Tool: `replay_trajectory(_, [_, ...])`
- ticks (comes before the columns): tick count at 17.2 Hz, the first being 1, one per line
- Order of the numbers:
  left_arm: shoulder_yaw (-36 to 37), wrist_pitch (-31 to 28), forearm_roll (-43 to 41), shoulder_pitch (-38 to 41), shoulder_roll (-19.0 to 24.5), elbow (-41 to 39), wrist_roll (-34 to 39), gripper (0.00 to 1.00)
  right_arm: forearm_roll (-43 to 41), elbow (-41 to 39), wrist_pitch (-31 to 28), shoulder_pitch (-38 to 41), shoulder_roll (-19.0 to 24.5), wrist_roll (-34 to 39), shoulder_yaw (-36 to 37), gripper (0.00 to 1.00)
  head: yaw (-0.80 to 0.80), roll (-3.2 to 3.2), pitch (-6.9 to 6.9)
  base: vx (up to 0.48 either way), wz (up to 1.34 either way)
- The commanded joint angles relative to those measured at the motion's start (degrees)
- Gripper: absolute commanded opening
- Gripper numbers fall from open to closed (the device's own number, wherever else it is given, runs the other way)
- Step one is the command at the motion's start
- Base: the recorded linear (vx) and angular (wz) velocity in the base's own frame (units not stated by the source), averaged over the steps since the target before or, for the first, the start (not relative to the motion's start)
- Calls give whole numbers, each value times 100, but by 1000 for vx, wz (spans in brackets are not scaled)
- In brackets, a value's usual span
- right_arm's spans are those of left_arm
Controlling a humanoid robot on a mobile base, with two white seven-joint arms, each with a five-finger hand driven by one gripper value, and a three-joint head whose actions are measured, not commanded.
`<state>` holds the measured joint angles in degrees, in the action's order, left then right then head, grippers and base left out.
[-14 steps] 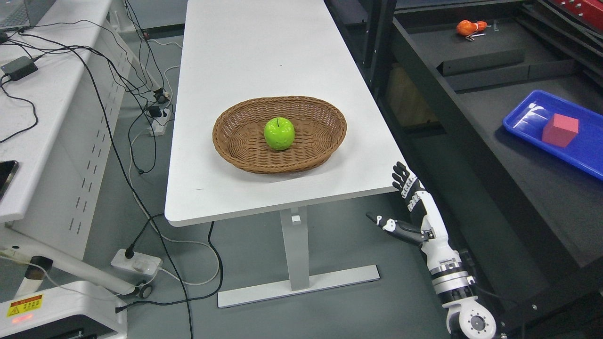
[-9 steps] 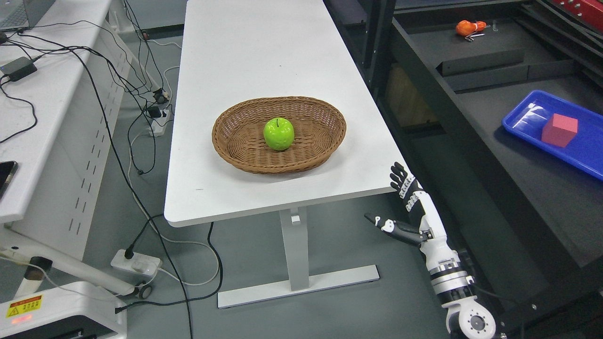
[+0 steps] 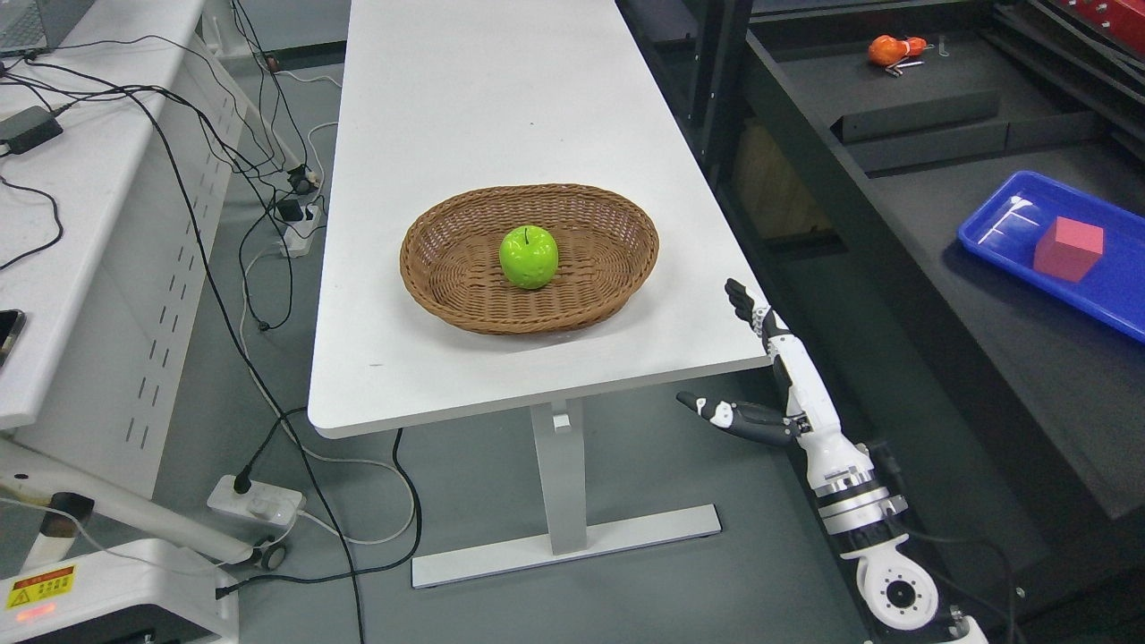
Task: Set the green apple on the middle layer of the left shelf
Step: 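Raise the right hand and move it toward the wicker basket, then reach the right hand over the green apple and close fingers around it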
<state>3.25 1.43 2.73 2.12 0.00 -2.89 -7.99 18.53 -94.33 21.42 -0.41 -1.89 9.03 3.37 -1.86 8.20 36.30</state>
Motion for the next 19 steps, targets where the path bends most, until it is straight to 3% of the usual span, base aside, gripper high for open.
replay_trajectory(1, [0,-2,0,-1,100,-1,8,100,1259,-348,64,-311,-602,-76,15,100,0,0,0,81,-1])
replay_trajectory(4, [0,-2,0,-1,100,-1,-1,100,881,-367,1028,-311,-593,11,76,100,0,0,0,115,2])
replay_trajectory(5, [0,-2,0,-1,100,-1,-1,100,880,-367,1049,-389,-628,177,16,100,0,0,0,189,54])
replay_trajectory(9, [0,-2,0,-1,100,8,8,100,959,-323,504,-907,-838,1285,-493,100,0,0,0,208,73])
replay_trajectory(16, [0,-2,0,-1,100,-1,-1,100,1188,19,284,-1225,-901,1488,-1433,100,0,0,0,237,103])
replay_trajectory(19, [0,-2,0,-1,100,-1,-1,100,1950,134,284,-1243,-874,1506,-1839,100,0,0,0,195,65])
